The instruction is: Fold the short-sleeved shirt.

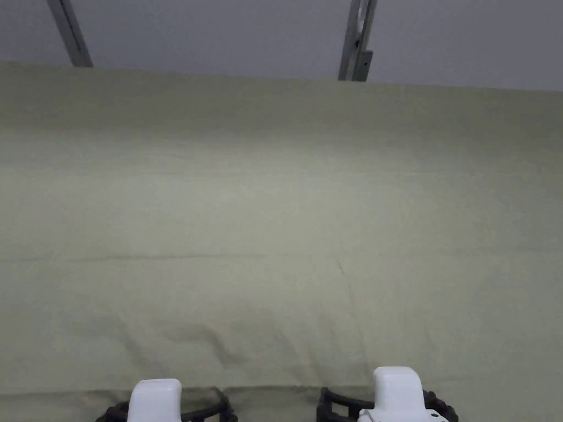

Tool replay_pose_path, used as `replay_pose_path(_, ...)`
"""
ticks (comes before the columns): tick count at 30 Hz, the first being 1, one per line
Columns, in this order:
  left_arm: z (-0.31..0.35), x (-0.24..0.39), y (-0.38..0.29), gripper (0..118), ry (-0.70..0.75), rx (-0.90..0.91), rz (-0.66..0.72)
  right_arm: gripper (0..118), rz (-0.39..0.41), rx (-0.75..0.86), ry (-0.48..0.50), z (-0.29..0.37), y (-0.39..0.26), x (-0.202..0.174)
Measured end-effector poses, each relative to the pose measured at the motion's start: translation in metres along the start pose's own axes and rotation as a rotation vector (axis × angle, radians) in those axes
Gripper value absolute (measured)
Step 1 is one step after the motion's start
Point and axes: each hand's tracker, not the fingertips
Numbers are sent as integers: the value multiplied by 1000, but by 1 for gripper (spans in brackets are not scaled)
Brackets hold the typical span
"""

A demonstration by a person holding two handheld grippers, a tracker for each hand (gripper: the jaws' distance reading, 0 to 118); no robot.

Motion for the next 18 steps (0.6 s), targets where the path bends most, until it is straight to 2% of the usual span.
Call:
replay_pose_path(2, 1, 1, 0, 118, 2, 2, -1, 118, 27, -1, -44, 1, -1, -8)
replay_pose_path(7, 1, 0, 0, 118, 2, 3, -1, 118, 15, -3, -24, -1, -1, -3)
replay_pose_path(12, 0, 1, -1, 118, 7, 4, -4, 118, 47, 3, -72, -2, -3, -12)
replay_pose_path(18, 1, 1, 0, 118, 6, 4, -3, 118, 34, -7, -55, -2, 0, -7)
